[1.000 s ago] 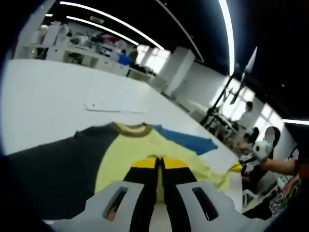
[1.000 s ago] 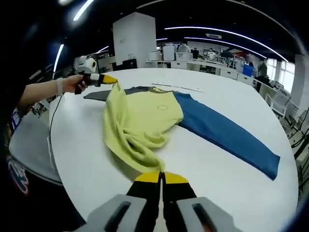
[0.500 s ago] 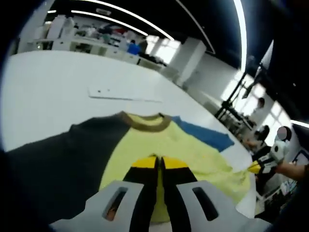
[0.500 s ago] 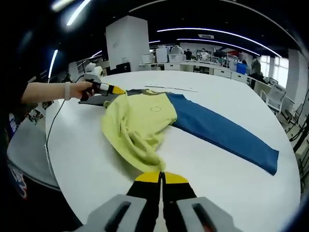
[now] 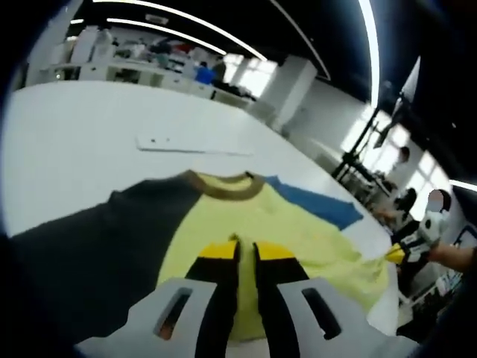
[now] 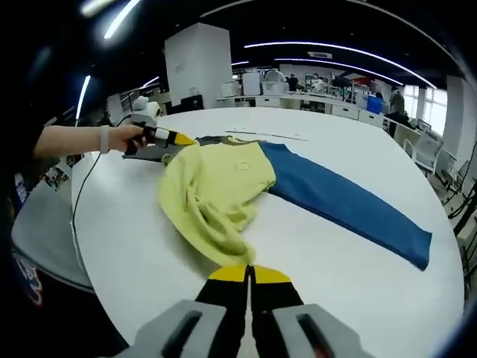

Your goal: Fold the garment on the visible template until the final outline fits inside the template.

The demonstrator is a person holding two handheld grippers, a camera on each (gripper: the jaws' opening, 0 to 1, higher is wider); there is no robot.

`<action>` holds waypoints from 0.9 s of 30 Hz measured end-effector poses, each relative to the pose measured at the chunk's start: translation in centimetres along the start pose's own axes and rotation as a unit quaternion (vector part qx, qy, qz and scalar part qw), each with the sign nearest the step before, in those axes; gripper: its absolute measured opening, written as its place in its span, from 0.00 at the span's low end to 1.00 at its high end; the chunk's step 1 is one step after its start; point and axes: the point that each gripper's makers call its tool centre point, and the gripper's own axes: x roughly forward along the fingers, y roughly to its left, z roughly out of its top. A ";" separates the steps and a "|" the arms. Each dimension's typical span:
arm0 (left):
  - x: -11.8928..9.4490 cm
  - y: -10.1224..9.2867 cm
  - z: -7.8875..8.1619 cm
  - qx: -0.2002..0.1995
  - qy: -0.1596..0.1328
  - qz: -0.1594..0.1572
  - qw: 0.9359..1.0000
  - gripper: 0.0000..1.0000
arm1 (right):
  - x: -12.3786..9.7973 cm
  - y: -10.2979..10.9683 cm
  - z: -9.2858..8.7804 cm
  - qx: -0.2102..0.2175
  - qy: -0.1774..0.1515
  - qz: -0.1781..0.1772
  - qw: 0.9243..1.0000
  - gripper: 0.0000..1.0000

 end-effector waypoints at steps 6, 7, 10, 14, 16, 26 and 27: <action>-0.6 -0.1 0.5 0.004 -0.007 -0.005 1.000 0.17 | 0.0 0.1 0.0 -0.003 0.001 0.000 1.000 0.00; -0.7 -0.2 0.6 0.007 -0.007 -0.005 1.000 0.20 | 0.0 0.2 0.0 -0.003 0.001 0.000 1.000 0.00; -1.2 -0.2 0.8 0.018 -0.008 -0.005 1.000 0.28 | 0.1 0.2 0.0 -0.004 0.002 0.001 1.000 0.00; -1.8 -0.5 0.9 0.028 -0.007 -0.011 1.000 0.33 | 0.1 0.2 0.0 -0.004 0.002 0.001 1.000 0.00; -2.2 -0.7 0.7 0.035 -0.004 -0.014 0.999 0.35 | 0.1 0.3 0.1 -0.005 0.001 0.000 1.000 0.00; -4.0 -1.4 -1.7 0.061 0.016 -0.030 0.998 0.30 | 0.0 0.3 0.2 -0.008 0.001 -0.001 1.000 0.00; -4.1 -1.3 -2.1 0.063 0.021 -0.028 0.997 0.30 | 0.0 0.3 0.2 -0.008 0.001 -0.001 1.000 0.00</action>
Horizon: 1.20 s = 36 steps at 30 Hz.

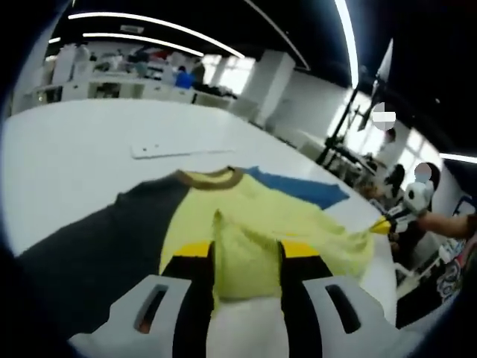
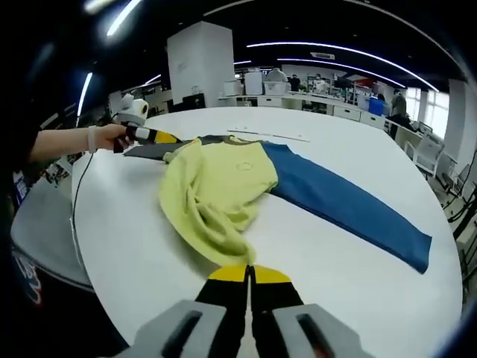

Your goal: Fold the garment on the visible template until the final outline fits inside the template.

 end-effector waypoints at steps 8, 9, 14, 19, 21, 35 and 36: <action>-0.3 0.4 -2.0 -0.002 0.015 0.005 1.000 0.24 | -0.1 0.1 -0.1 0.001 0.000 -0.001 1.000 0.00; -0.3 0.6 -2.2 -0.002 0.017 0.008 1.000 0.23 | -0.1 0.1 -0.1 0.002 -0.001 -0.001 1.000 0.00; 0.1 1.2 -2.5 -0.009 0.024 0.012 1.000 0.20 | 0.0 0.1 -0.2 0.003 0.000 0.000 1.000 0.00; 0.4 1.1 -2.6 -0.014 0.027 0.006 1.000 0.16 | 0.0 0.1 -0.4 0.006 0.001 0.001 1.000 0.00; 0.4 1.0 -2.6 -0.020 0.027 0.003 0.999 0.12 | 0.0 0.1 -0.3 0.006 0.000 0.000 1.000 0.00; -2.5 0.3 -2.8 -0.051 0.021 0.002 0.998 0.00 | -0.2 0.0 0.3 0.017 -0.006 0.004 1.000 0.00; -3.3 0.1 -2.7 -0.054 0.018 0.001 0.998 0.00 | -0.2 0.0 0.4 0.016 -0.006 0.006 1.000 0.00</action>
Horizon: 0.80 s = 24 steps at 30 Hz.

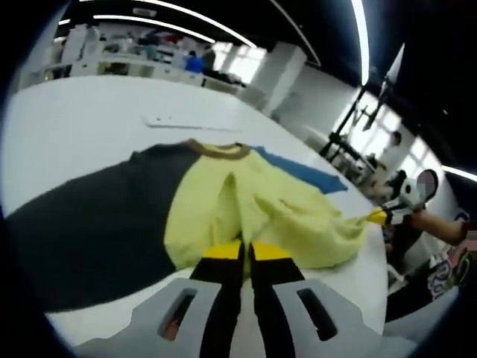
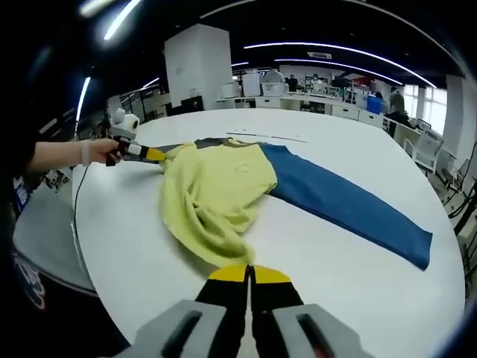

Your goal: Fold the garment on the visible template until the final outline fits inside the template.

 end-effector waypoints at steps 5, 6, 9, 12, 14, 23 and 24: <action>-2.6 -1.1 -0.8 0.005 0.005 -0.008 1.000 0.00 | -0.2 0.2 0.3 -0.012 0.001 0.006 1.000 0.00; -3.3 -1.3 -1.1 0.000 0.006 -0.009 1.000 0.00 | -0.2 0.3 0.4 -0.008 0.001 0.009 1.000 0.00; -5.0 -1.8 -1.9 -0.011 0.006 -0.006 1.000 0.00 | -0.5 0.9 0.4 0.011 0.008 0.024 1.000 0.00; -6.5 -2.6 -2.8 -0.034 -0.004 -0.008 0.999 0.00 | -0.7 1.3 0.4 0.013 0.012 0.029 0.999 0.00; -7.5 -3.1 -3.9 -0.048 -0.004 -0.008 0.999 0.00 | -0.9 1.8 0.4 0.011 0.016 0.036 0.999 0.00; -10.3 -4.0 -7.7 -0.110 -0.003 0.009 0.994 0.00 | -1.8 3.4 0.2 -0.010 0.033 0.055 0.998 0.00; -10.5 -4.1 -8.1 -0.112 -0.002 0.009 0.994 0.00 | -1.9 3.7 0.1 -0.010 0.034 0.058 0.998 0.00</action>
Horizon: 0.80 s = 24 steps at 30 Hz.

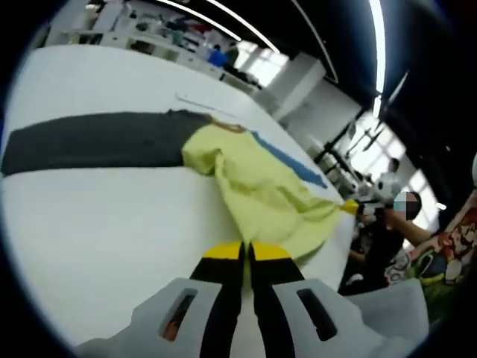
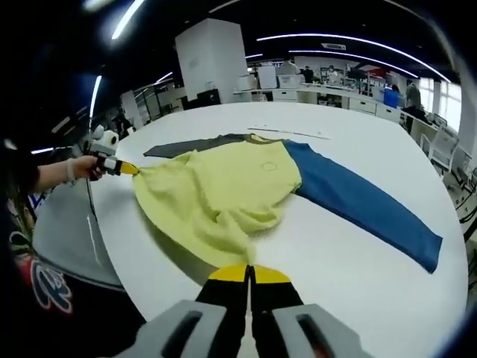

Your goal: Fold the garment on the visible template until the final outline fits inside the template.

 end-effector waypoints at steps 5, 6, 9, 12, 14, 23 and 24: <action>-0.8 0.0 -2.2 -0.026 0.011 0.007 1.000 0.00 | -0.2 0.8 -1.3 0.015 0.013 0.010 1.000 0.00; -1.0 -0.1 -2.5 -0.031 0.011 0.008 0.999 0.00 | -0.2 1.0 -1.6 0.017 0.015 0.013 1.000 0.00; -1.5 -0.4 -3.8 -0.051 0.018 0.010 0.998 0.00 | -0.5 1.8 -2.9 0.025 0.027 0.019 0.999 0.00; -1.9 -0.5 -4.8 -0.058 0.031 0.017 0.998 0.00 | -0.6 2.6 -4.0 0.036 0.039 0.023 0.998 0.00; -2.0 -0.5 -5.3 -0.064 0.037 0.022 0.997 0.00 | -0.6 2.9 -4.8 0.041 0.048 0.024 0.998 0.00; -2.2 -0.6 -7.2 -0.100 0.071 0.034 0.992 0.00 | -0.3 2.9 -6.0 0.053 0.065 0.028 0.996 0.00; -2.3 -0.7 -7.2 -0.105 0.070 0.033 0.991 0.00 | -0.4 3.0 -6.0 0.056 0.066 0.031 0.996 0.00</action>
